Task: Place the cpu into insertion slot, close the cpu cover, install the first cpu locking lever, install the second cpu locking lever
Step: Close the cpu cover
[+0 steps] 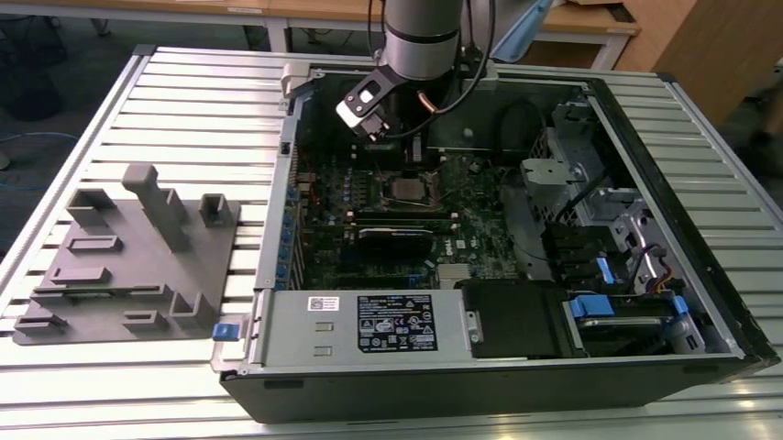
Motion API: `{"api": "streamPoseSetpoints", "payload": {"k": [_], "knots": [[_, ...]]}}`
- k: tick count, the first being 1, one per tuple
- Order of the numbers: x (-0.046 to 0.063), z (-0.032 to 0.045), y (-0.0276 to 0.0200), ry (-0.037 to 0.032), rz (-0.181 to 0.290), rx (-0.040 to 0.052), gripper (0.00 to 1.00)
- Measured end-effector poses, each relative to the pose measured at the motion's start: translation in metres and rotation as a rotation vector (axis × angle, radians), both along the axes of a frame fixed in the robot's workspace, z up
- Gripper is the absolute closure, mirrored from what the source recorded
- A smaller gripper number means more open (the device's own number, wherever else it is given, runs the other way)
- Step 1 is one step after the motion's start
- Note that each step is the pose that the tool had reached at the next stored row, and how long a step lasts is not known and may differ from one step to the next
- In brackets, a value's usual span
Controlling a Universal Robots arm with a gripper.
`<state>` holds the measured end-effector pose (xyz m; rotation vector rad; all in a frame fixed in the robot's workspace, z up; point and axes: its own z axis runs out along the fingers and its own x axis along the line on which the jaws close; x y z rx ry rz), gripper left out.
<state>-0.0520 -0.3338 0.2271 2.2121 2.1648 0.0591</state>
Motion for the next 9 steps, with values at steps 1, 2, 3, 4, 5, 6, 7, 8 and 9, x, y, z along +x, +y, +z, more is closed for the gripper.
{"api": "streamPoseSetpoints", "payload": {"k": [1, 2, 3, 4, 5, 6, 7, 8, 9], "knots": [[0.0000, 0.0000, 0.0000, 0.0000, 0.000, 0.0001, 0.89], [0.0000, 0.0001, 0.0000, -0.0001, 0.000, 0.0001, 0.89], [0.0000, 0.0001, 0.0000, -0.0001, 0.000, 0.0001, 0.89], [0.0000, 0.0002, 0.0000, 0.0000, 0.000, 0.0000, 0.89], [0.0000, 0.0002, 0.0000, -0.0001, 0.000, 0.0000, 0.89], [0.0000, 0.0003, 0.0000, 0.0000, 0.000, 0.0000, 0.89], [0.0000, 0.0005, 0.0000, 0.0000, 0.000, -0.0001, 0.89], [0.0000, 0.0012, -0.0001, 0.0004, 0.000, -0.0005, 0.89], [0.0000, 0.0021, -0.0001, 0.0002, 0.000, -0.0003, 0.89]]}}
